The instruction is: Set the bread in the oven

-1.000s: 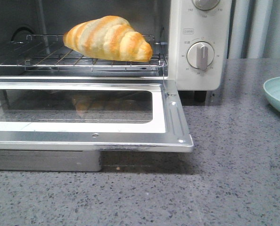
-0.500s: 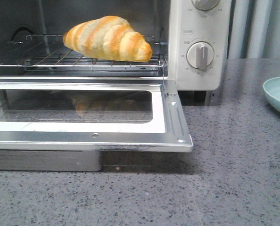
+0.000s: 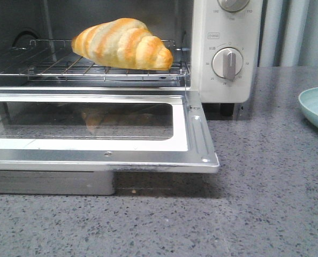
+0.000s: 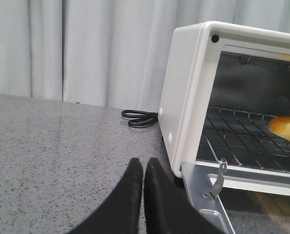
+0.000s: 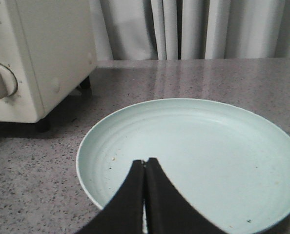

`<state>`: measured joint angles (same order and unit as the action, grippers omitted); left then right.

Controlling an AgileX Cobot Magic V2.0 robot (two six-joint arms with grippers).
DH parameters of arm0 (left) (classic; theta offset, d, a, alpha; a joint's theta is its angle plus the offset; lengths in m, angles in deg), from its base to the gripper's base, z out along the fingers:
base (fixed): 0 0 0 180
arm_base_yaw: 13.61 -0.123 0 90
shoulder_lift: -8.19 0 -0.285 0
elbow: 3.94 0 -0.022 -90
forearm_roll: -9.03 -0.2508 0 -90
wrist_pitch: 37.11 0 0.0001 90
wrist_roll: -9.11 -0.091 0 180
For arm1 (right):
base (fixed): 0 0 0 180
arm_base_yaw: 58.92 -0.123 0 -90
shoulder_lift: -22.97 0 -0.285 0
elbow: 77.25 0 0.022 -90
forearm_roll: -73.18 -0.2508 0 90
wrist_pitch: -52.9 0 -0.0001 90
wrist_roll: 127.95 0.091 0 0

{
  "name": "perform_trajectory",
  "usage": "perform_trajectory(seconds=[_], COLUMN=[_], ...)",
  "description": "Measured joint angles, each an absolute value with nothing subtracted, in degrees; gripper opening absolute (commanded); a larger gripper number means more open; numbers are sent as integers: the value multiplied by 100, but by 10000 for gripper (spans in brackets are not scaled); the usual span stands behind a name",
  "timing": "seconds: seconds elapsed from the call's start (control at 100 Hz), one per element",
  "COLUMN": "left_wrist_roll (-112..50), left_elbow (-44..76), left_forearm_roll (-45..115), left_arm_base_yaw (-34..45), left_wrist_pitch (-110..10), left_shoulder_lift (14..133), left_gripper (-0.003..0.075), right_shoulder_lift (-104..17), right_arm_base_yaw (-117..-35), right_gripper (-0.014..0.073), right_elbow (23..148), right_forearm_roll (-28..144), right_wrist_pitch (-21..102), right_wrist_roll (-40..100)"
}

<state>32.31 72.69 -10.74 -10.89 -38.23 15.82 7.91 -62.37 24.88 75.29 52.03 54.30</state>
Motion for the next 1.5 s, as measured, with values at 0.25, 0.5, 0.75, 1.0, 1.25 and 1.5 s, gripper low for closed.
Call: perform_trajectory(seconds=[0.25,0.5,0.75,1.0,1.25,1.5], left_wrist_roll=[3231,3231,3231,3231,3231,3231], left_elbow=[7269,7269,7269,7269,7269,7269], left_forearm_roll=[-1074,-1074,-1074,-1074,-1074,-1074], left_arm_base_yaw=[-1089,-1089,-1089,-1089,-1089,-1089], left_wrist_pitch=[-3823,-3820,-3820,-3820,-3820,-3820], left_shoulder_lift=[1582,1582,1582,1582,1582,1582], left_gripper=[-21,-21,-21,-21,-21,-21], right_shoulder_lift=[1157,1554,1554,1554,1554,1554], right_arm_base_yaw=[-5841,-5832,-5832,-5832,-5832,-5832], right_gripper=[-76,-76,-76,-76,-76,-76], right_elbow=[2488,2488,2488,2498,2498,2498], right_forearm_roll=[7528,7637,7836,7836,7836,7836], right_wrist_pitch=[4937,4041,3402,3377,3377,3377], right_wrist_roll=[5408,5408,5396,5396,5396,5383])
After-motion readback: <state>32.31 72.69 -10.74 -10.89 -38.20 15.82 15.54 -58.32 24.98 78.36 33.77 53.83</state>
